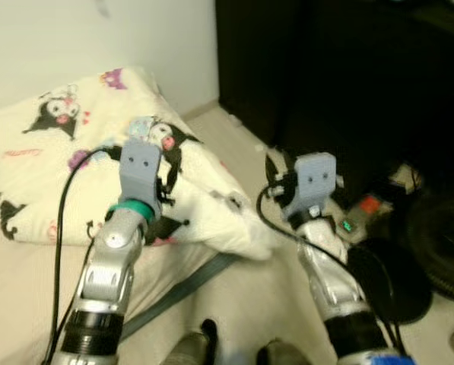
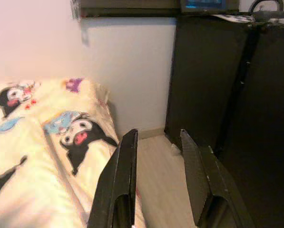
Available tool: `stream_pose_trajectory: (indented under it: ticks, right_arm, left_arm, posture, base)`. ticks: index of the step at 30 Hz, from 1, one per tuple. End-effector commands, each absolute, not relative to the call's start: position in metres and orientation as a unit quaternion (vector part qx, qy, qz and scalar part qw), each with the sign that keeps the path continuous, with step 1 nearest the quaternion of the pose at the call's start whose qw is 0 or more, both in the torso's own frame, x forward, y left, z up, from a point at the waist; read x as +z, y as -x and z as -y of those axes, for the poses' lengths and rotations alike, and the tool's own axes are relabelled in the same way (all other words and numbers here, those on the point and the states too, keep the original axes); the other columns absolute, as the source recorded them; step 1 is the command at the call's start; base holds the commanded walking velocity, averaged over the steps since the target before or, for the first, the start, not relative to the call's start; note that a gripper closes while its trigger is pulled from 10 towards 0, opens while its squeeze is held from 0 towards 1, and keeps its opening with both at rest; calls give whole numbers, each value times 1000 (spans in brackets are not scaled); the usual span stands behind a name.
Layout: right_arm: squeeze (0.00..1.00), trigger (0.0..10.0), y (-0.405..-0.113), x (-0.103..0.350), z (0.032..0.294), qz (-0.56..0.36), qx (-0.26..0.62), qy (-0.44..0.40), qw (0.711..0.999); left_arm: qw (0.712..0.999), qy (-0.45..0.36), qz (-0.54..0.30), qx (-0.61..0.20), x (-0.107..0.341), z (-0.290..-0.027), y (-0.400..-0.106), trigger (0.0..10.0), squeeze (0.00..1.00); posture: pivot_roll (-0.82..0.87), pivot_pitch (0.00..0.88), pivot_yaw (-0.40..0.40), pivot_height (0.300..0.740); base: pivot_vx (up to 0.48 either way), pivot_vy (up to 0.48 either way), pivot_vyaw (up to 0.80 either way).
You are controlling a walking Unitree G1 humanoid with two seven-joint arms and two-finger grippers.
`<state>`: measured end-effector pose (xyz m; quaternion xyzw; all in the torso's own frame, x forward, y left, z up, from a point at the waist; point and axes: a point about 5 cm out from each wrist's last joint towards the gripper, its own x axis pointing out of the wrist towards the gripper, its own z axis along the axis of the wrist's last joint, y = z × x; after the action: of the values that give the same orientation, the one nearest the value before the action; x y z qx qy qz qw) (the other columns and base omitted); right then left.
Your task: Clean up the room
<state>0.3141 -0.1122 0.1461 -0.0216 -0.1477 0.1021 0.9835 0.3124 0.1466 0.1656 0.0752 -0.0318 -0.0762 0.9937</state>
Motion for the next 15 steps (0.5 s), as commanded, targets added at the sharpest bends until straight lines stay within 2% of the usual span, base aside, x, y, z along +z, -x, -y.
stream_pose_trajectory:
  ticks: [1, 15]
  right_arm:
    - [0, 10000, -312, 142, 111, 139, 105, 18, 985]
    - [0, 10000, -312, 142, 110, 140, 109, 18, 984]
  left_arm:
    - [994, -74, 20, -76, 160, -146, -311, 10000, 0]
    - [994, -75, 19, -75, 160, -147, -311, 10000, 0]
  posture:
    - [-29, 76, 70, 723]
    - [-29, 70, 71, 723]
  base:
    - [0, 0, 788]
    - [0, 0, 788]
